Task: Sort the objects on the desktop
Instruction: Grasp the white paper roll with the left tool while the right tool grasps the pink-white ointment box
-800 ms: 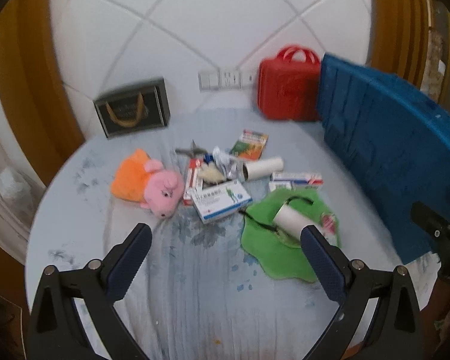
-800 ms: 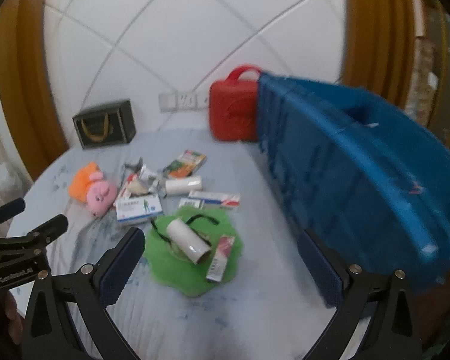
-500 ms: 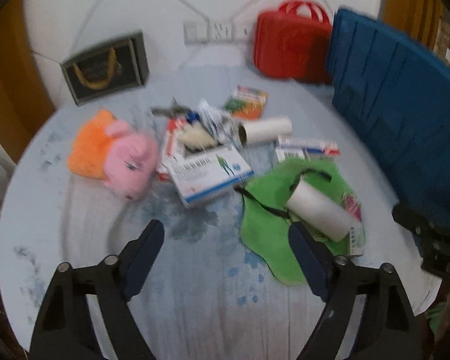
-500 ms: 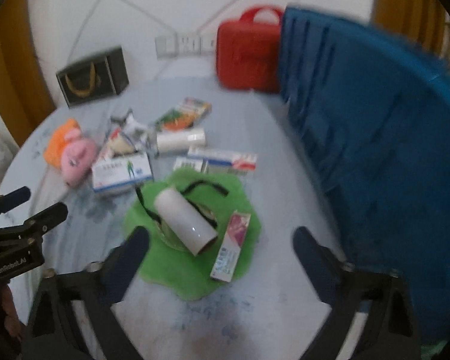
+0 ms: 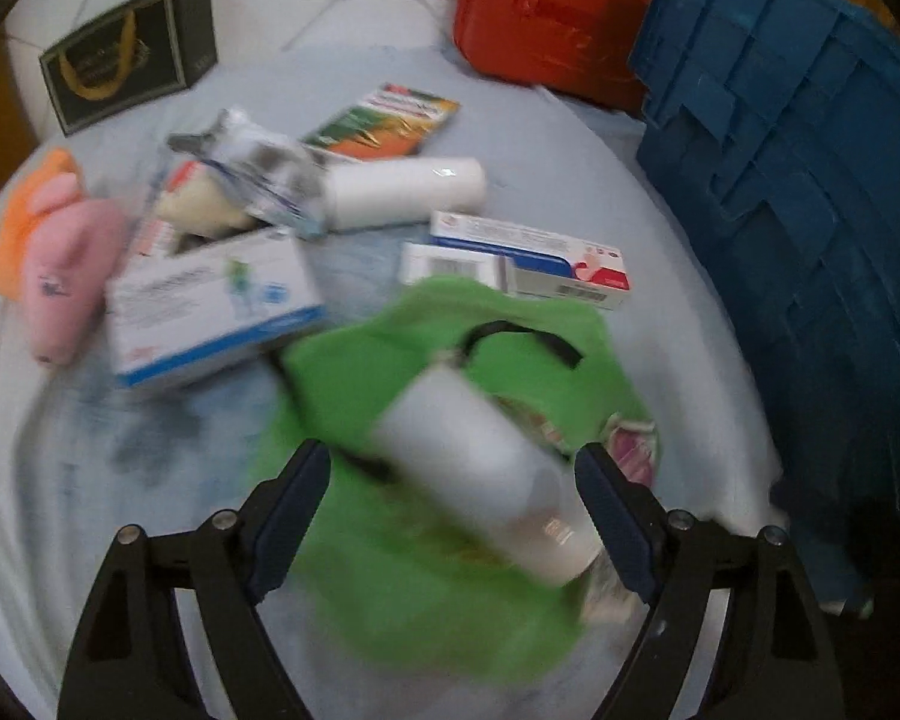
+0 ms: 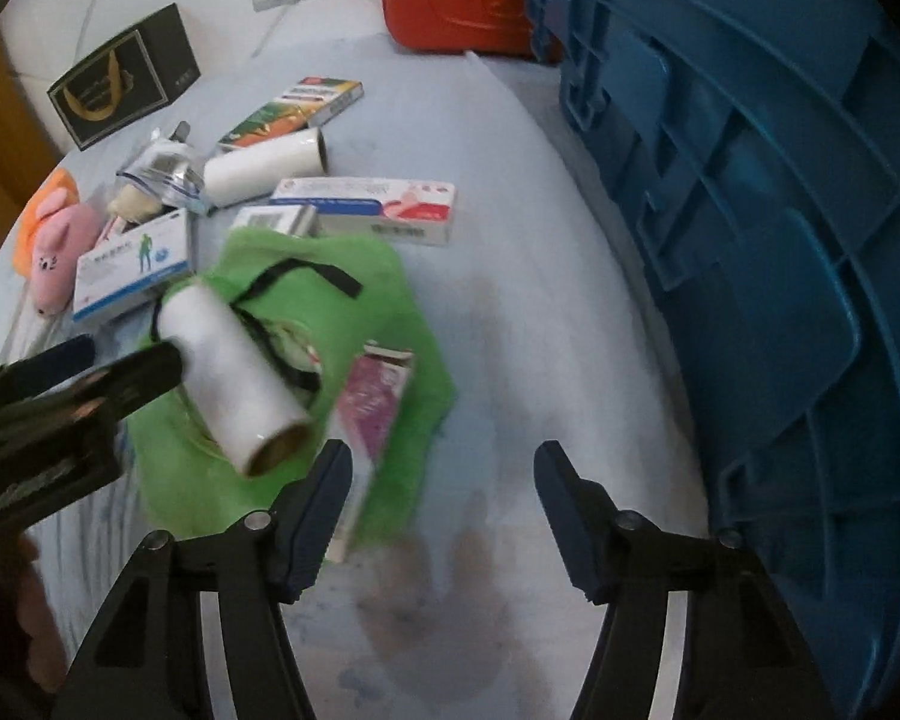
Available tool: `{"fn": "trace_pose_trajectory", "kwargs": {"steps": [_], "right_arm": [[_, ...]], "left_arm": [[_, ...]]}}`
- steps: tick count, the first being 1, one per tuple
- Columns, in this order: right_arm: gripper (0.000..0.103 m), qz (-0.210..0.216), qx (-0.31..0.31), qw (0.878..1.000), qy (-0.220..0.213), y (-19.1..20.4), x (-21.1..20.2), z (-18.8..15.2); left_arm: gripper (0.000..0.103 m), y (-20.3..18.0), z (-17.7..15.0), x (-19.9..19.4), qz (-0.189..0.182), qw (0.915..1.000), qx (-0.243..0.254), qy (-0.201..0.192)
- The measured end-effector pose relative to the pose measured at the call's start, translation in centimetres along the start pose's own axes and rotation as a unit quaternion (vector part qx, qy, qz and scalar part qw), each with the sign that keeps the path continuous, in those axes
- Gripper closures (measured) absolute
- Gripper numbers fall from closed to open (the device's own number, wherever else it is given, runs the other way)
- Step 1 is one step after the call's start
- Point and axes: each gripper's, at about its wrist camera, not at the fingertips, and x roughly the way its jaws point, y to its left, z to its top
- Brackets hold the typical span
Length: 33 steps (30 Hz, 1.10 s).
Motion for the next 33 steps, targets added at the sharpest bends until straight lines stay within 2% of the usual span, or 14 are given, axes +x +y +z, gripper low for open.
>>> {"fn": "trace_pose_trajectory", "kwargs": {"steps": [2, 3, 5, 6, 8, 10, 13, 17, 19, 20, 26, 28, 32, 33], "right_arm": [[0.039, 0.002, 0.0, 1.0, 0.007, -0.8, 0.5, -0.3], [0.038, 0.006, 0.0, 1.0, 0.011, -1.2, 0.7, -0.4], [0.038, 0.023, 0.004, 1.0, 0.014, -1.2, 1.2, -0.4], [0.038, 0.037, 0.005, 0.999, 0.014, -1.0, 1.4, -0.3], [0.038, 0.056, 0.001, 0.998, 0.016, -0.1, 1.9, 0.0], [0.038, 0.072, -0.004, 0.997, 0.019, 0.6, 2.4, 0.1], [0.038, 0.088, -0.001, 0.996, 0.027, 1.7, 3.3, 0.3], [0.038, 0.083, -0.006, 0.996, 0.035, 1.8, 4.8, 0.4], [0.043, 0.089, -0.003, 0.995, 0.041, 2.3, 5.4, 0.6], [0.049, 0.092, -0.002, 0.995, 0.044, 2.4, 5.7, 0.5], [0.05, 0.074, -0.009, 0.996, 0.039, 2.8, 6.1, 0.6], [0.054, 0.07, -0.014, 0.997, 0.035, 2.9, 6.1, 0.4], [0.07, 0.056, -0.017, 0.998, 0.024, 2.5, 5.4, 0.2], [0.071, 0.059, -0.016, 0.998, 0.023, 2.3, 5.2, 0.1]], "left_arm": [[0.019, -1.0, -0.1, 2.5, 0.013, 0.9994, 0.006, 0.031], [0.021, -1.1, -0.4, 3.2, 0.006, 0.9994, 0.01, 0.033], [0.033, -1.3, -1.1, 3.3, 0.006, 0.9991, 0.027, 0.031], [0.035, -1.3, -1.4, 2.9, 0.012, 0.9988, 0.04, 0.026], [0.05, -1.0, -2.1, 2.0, 0.024, 0.9974, 0.063, 0.025], [0.058, -0.1, -2.7, 1.7, 0.046, 0.9958, 0.073, 0.03], [0.058, 1.3, -3.0, 2.2, 0.062, 0.9949, 0.07, 0.038], [0.058, 1.9, -2.7, 2.5, 0.06, 0.9959, 0.06, 0.03], [0.058, 1.9, -2.4, 3.0, 0.062, 0.9958, 0.06, 0.031], [0.058, 2.0, -2.3, 3.0, 0.061, 0.9958, 0.06, 0.031], [0.058, 2.0, -1.9, 3.2, 0.055, 0.9961, 0.062, 0.03], [0.058, 2.0, -1.9, 3.0, 0.055, 0.996, 0.064, 0.028], [0.059, 1.9, -2.2, 1.8, 0.06, 0.9959, 0.066, 0.016], [0.059, 1.9, -2.2, 1.5, 0.06, 0.9959, 0.067, 0.011]]}}
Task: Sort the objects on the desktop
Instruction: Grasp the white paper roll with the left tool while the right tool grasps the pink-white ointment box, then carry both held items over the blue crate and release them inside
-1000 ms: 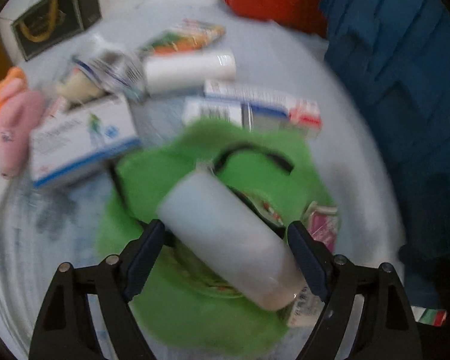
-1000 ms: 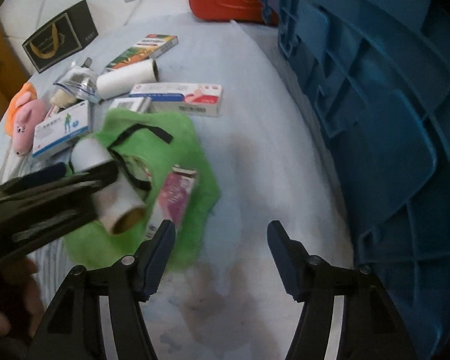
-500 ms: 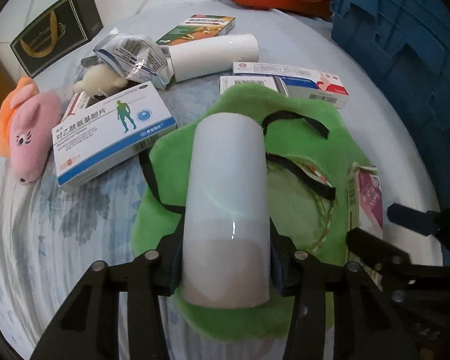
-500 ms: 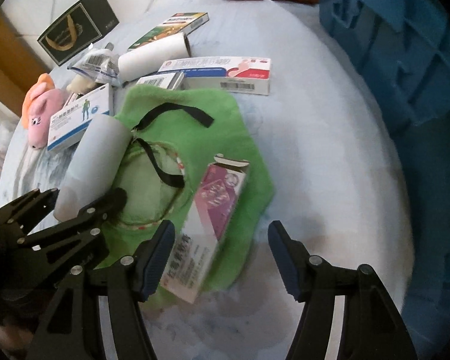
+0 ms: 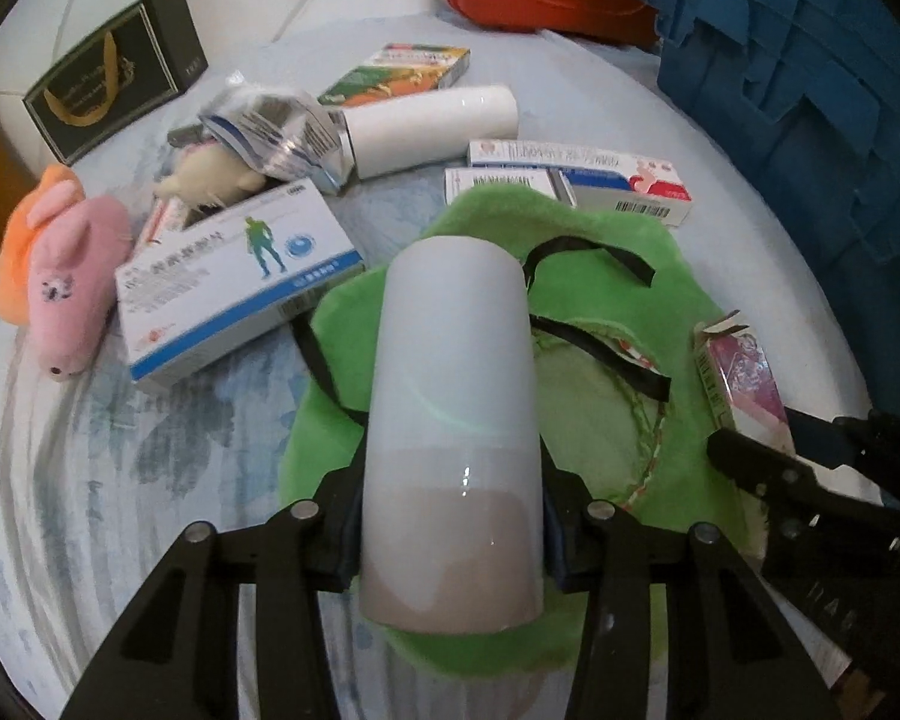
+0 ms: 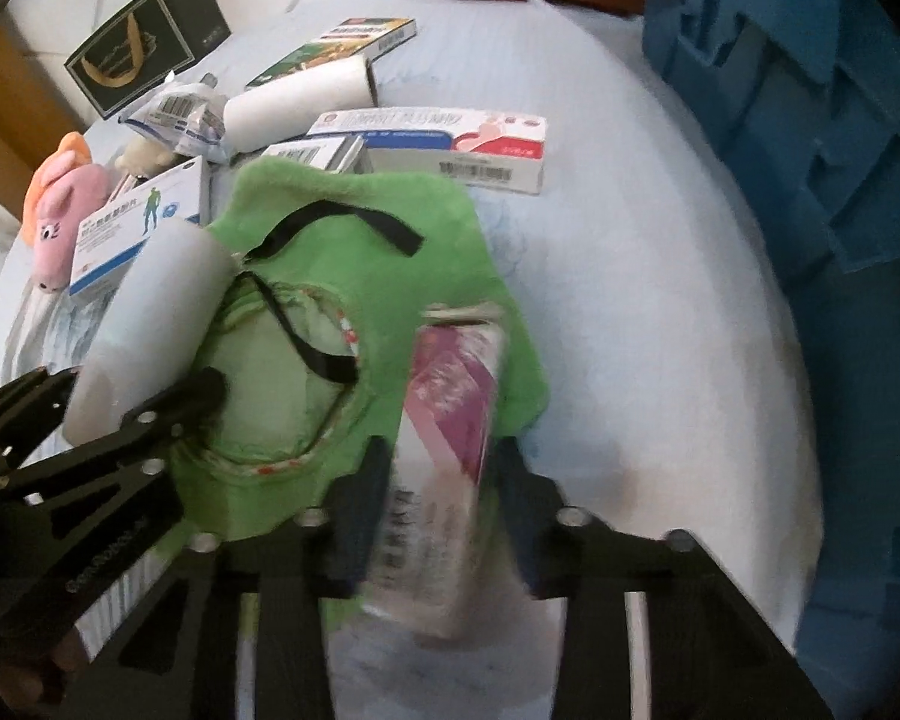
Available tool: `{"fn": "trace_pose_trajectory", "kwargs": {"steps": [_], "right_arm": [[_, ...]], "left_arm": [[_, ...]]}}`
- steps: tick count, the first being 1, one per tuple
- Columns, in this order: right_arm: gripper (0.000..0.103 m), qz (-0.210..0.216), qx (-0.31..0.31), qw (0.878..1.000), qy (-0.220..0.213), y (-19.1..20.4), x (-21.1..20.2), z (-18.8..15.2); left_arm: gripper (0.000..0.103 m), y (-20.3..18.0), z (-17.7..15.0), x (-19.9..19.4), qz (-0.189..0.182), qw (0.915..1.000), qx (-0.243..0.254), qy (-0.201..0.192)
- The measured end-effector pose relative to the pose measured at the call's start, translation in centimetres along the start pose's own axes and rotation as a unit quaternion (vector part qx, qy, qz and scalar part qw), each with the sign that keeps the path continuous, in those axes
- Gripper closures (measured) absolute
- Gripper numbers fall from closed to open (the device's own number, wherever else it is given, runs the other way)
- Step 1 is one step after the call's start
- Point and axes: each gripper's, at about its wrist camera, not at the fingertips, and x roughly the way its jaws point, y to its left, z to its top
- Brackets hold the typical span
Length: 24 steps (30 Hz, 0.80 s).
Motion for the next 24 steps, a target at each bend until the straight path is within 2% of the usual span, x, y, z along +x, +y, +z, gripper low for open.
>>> {"fn": "trace_pose_trajectory", "kwargs": {"steps": [7, 12, 19, 24], "right_arm": [[0.072, 0.008, -0.012, 0.999, -0.037, 0.3, -3.8, 0.0], [0.072, 0.022, -0.035, 0.996, -0.084, 1.7, -7.5, 0.6], [0.072, 0.041, -0.08, 0.982, -0.165, 3.7, -15.0, 1.4], [0.072, 0.029, -0.077, 0.97, -0.228, 4.4, -21.4, 0.2]], "left_arm": [[0.059, 0.6, 0.2, -4.2, 0.01, 0.9989, -0.011, -0.044], [0.059, 0.5, 0.2, -8.6, 0.024, 0.9958, -0.022, -0.086], [0.059, 0.3, -0.1, -15.8, 0.041, 0.9863, -0.039, -0.155], [0.059, -0.6, -0.1, -21.1, 0.031, 0.9758, -0.015, -0.216]]}}
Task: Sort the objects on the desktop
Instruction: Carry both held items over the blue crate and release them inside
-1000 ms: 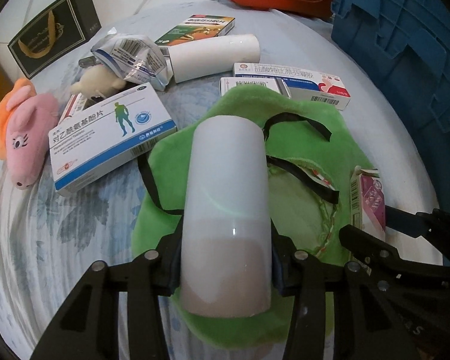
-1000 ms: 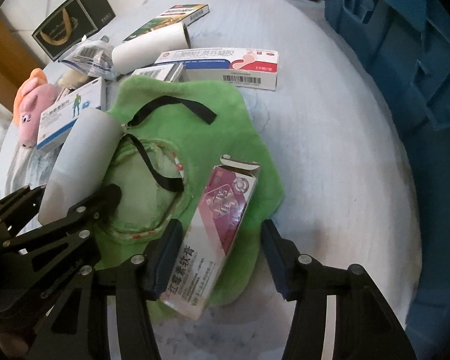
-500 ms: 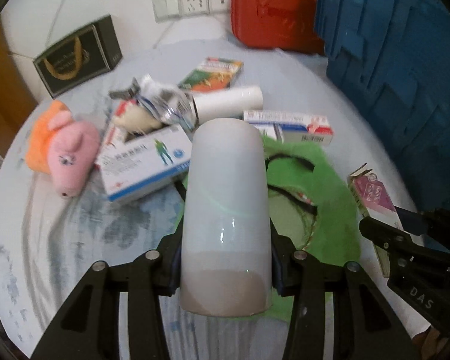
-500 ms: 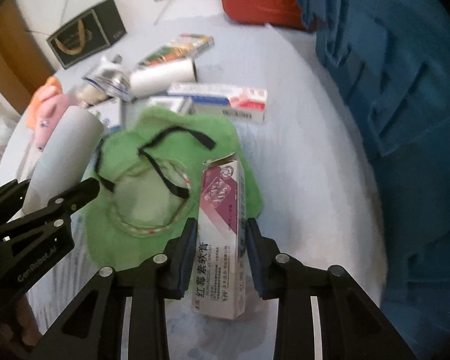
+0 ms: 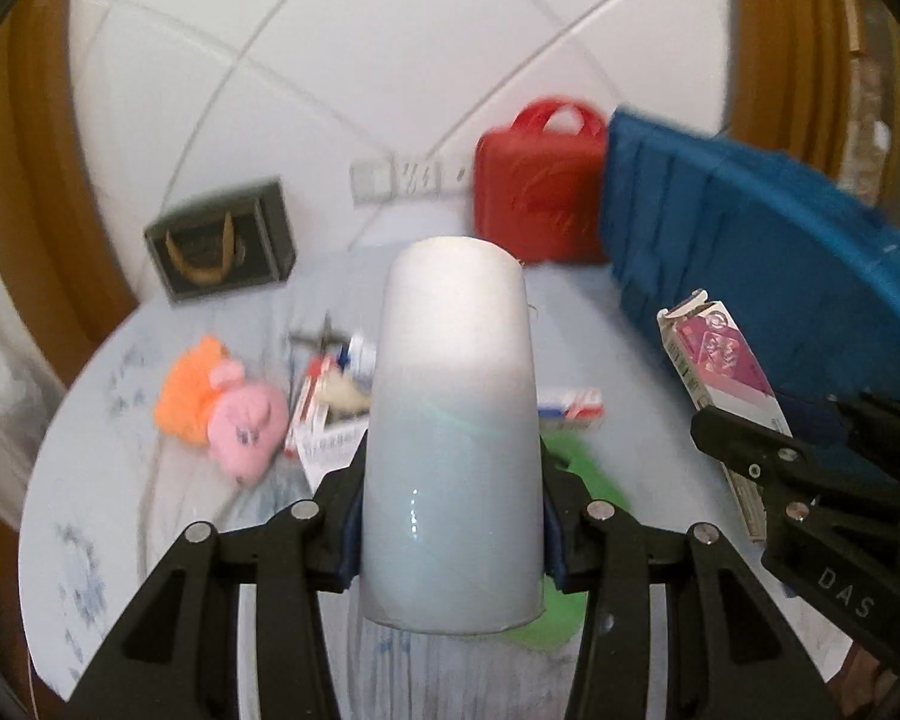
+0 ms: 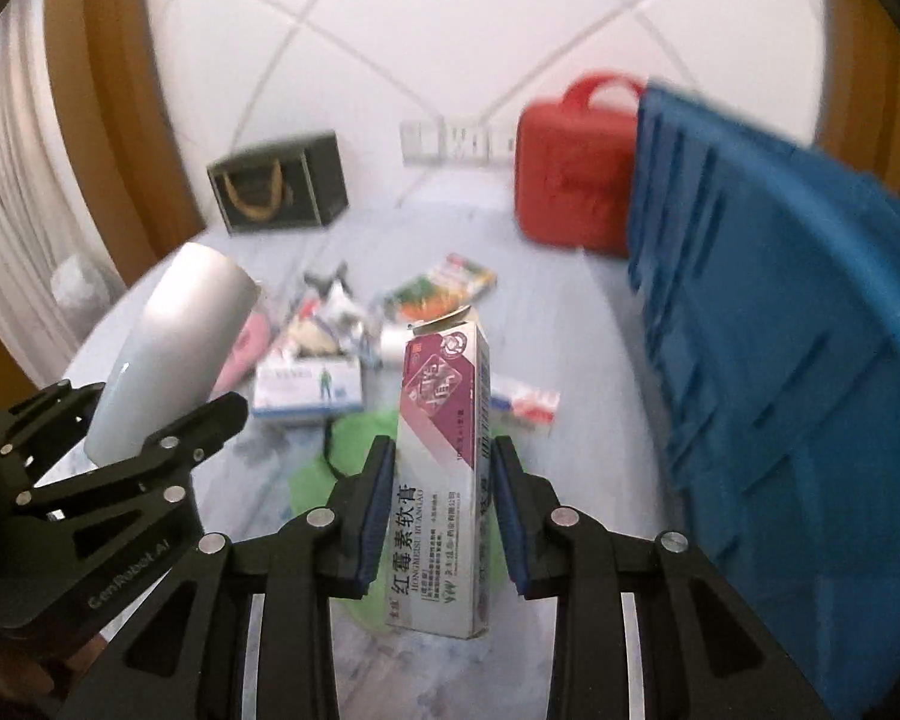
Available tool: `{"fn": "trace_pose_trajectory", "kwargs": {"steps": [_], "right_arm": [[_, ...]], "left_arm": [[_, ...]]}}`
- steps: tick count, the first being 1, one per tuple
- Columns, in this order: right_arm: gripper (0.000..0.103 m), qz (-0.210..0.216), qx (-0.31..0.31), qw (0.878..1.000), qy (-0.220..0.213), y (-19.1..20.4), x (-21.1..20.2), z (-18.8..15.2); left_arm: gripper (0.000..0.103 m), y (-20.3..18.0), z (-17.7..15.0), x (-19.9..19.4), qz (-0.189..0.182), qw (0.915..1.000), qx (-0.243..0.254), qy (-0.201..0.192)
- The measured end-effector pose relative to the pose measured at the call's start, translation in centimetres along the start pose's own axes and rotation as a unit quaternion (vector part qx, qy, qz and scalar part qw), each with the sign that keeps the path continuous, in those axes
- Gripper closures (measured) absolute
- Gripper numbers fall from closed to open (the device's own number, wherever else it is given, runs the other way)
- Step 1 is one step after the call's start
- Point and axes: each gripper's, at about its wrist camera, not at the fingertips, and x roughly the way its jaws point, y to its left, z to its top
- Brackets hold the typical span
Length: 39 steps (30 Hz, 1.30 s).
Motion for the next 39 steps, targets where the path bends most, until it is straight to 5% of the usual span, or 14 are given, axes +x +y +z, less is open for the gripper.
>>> {"fn": "trace_pose_trajectory", "kwargs": {"steps": [11, 20, 24, 29, 31, 39], "right_arm": [[0.072, -0.103, 0.046, 0.987, -0.111, -3.5, -12.9, 1.4], [0.072, -0.174, 0.088, 0.971, -0.137, -17.0, -19.9, -1.2], [0.072, -0.176, 0.082, 0.973, -0.124, -24.2, -20.9, -2.2], [0.072, -0.172, 0.073, 0.978, -0.091, -31.0, -20.0, -3.1], [0.072, -0.169, 0.071, 0.98, -0.081, -32.9, -19.0, -3.4], [0.071, -0.149, 0.074, 0.984, -0.06, -37.6, -17.6, -4.8]], "left_arm": [[0.059, -7.7, 3.6, -7.9, -0.098, 0.99, 0.051, -0.088], [0.059, -21.8, 6.4, -10.4, -0.151, 0.9775, 0.075, -0.127], [0.059, -28.8, 7.1, -9.9, -0.162, 0.9769, 0.08, -0.115], [0.059, -36.3, 7.0, -7.7, -0.152, 0.982, 0.093, -0.065], [0.059, -37.7, 7.0, -7.0, -0.118, 0.9885, 0.078, -0.053], [0.055, -40.8, 6.4, -5.5, -0.079, 0.9944, 0.069, -0.017]]}}
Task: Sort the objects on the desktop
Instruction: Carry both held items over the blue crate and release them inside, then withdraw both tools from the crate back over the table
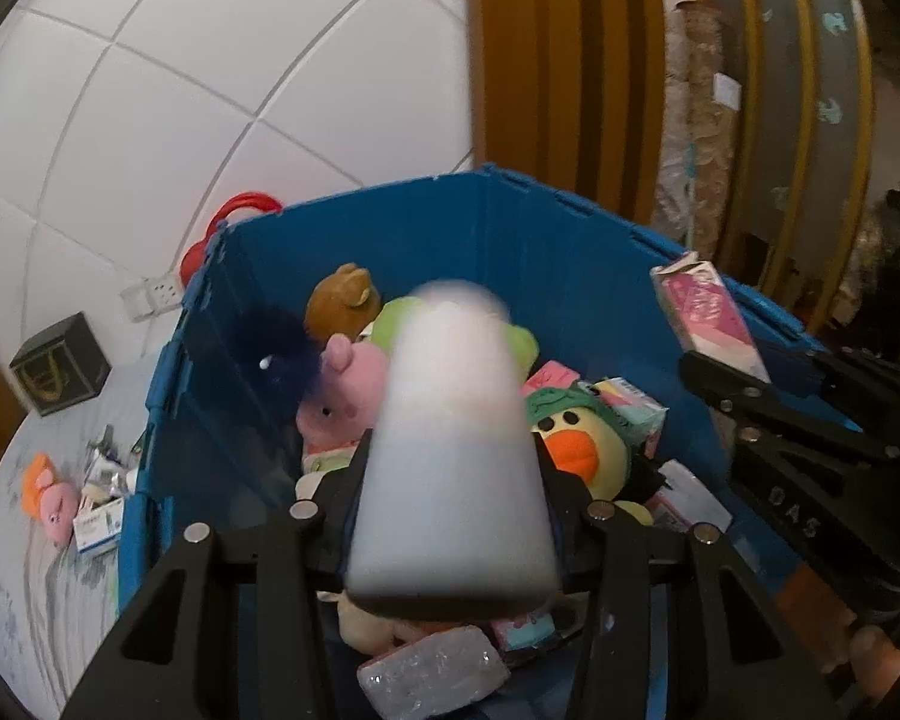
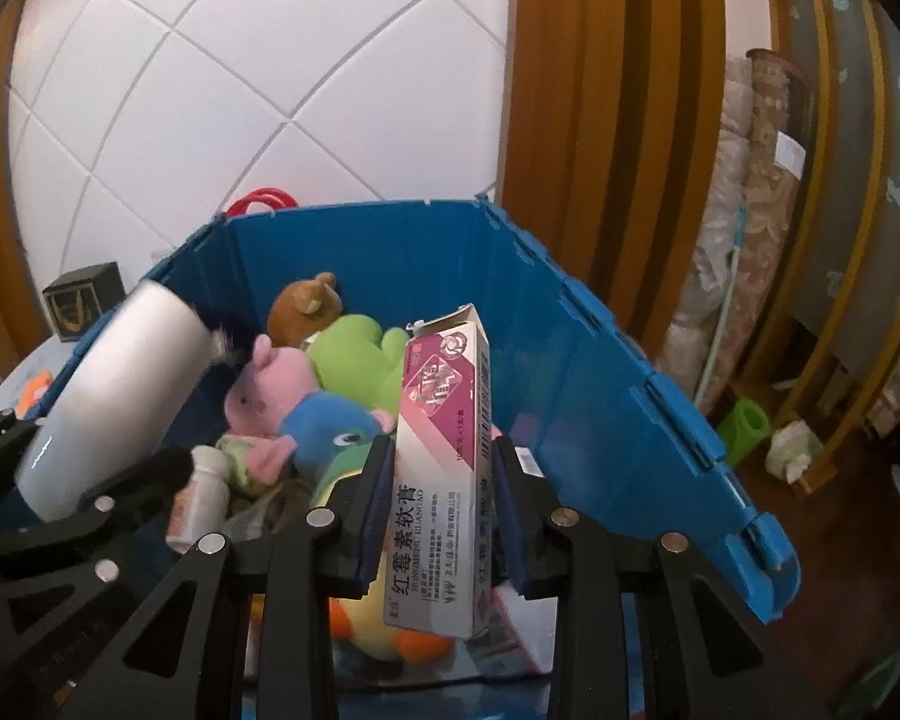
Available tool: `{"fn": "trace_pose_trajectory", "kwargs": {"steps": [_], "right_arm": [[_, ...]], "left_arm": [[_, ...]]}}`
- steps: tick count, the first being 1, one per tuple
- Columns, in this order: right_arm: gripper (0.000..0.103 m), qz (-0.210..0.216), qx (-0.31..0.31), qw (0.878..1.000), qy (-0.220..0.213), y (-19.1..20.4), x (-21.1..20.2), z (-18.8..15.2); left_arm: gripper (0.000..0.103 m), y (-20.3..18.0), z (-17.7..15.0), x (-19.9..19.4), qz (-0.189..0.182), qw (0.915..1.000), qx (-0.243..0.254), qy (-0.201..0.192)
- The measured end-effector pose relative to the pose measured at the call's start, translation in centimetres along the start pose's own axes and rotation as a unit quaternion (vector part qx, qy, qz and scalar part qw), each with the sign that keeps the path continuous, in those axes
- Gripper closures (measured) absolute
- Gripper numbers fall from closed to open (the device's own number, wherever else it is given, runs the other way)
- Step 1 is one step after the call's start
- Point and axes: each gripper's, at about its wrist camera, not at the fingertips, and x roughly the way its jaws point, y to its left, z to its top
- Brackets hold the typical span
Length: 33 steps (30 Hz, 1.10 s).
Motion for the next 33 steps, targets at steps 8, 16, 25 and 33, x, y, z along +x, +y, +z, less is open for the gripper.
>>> {"fn": "trace_pose_trajectory", "kwargs": {"steps": [8, 16, 25, 33], "right_arm": [[0.012, -0.012, -0.002, 1.0, -0.008, -1.3, -0.9, -0.4], [0.0, 0.0, 0.002, 1.0, -0.023, -1.4, -3.5, -0.5], [0.0, 0.012, -0.007, 0.999, -0.033, 2.2, -5.4, -0.2], [0.0, 0.03, -0.027, 0.997, -0.063, 11.9, -8.8, 0.5]], "left_arm": [[0.023, 0.1, -0.6, -1.1, 0.021, 0.9997, -0.003, -0.008], [0.023, 1.7, -0.9, -3.6, 0.02, 0.9995, -0.014, -0.022], [0.023, 6.0, -2.2, -7.5, 0.035, 0.9975, -0.031, -0.052], [0.023, 15.6, -5.1, -11.0, 0.046, 0.9953, -0.054, -0.065]]}}
